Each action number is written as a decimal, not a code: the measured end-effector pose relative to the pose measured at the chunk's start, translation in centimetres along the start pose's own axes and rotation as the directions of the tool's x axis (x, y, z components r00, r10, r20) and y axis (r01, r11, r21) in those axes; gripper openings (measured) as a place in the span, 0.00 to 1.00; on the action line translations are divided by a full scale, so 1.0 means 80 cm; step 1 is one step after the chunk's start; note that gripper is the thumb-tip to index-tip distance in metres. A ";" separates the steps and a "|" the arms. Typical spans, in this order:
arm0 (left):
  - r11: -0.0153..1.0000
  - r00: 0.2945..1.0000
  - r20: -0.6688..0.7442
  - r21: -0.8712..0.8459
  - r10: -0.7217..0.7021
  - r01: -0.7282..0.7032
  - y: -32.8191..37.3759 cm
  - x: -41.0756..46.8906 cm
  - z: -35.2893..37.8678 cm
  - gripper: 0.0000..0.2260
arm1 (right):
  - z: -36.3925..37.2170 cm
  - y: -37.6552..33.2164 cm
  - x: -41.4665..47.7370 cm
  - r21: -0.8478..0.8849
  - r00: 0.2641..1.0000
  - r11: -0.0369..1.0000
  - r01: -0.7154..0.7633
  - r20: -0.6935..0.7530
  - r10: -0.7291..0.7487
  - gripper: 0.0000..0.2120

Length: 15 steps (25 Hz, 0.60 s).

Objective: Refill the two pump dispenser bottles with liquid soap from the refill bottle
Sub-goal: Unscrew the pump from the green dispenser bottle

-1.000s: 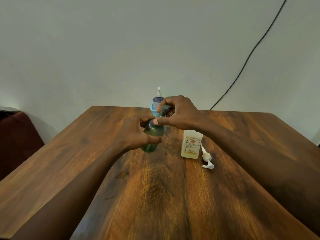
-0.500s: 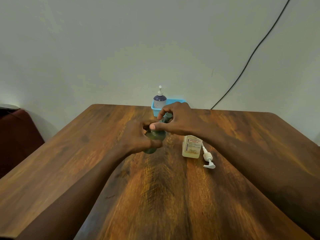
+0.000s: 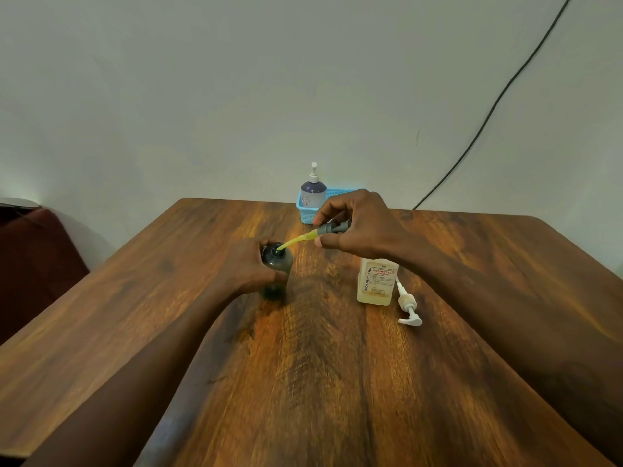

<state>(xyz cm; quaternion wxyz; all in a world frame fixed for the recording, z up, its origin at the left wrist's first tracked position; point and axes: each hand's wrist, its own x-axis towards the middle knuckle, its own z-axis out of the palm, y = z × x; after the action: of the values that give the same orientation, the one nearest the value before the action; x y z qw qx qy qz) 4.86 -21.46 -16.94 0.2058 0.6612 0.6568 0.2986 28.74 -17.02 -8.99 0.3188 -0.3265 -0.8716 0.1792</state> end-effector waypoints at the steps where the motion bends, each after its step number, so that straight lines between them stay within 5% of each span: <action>1: 1.000 1.000 -0.010 -0.007 -0.004 0.004 -0.001 0.002 0.001 0.29 | 0.003 0.002 -0.001 -0.012 1.000 1.000 -0.015 -0.013 0.015 0.12; 15: 0.999 0.990 -0.135 -0.023 -0.039 0.036 -0.011 0.010 0.013 0.30 | 0.027 0.024 -0.003 -0.047 0.979 0.979 -0.199 -0.065 0.196 0.09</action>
<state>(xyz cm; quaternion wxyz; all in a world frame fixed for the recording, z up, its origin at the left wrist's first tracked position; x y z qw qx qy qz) 4.83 -20.50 -18.20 0.1732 0.6247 0.6784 0.3456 28.33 -16.03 -11.66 0.3166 -0.4249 -0.8294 0.1770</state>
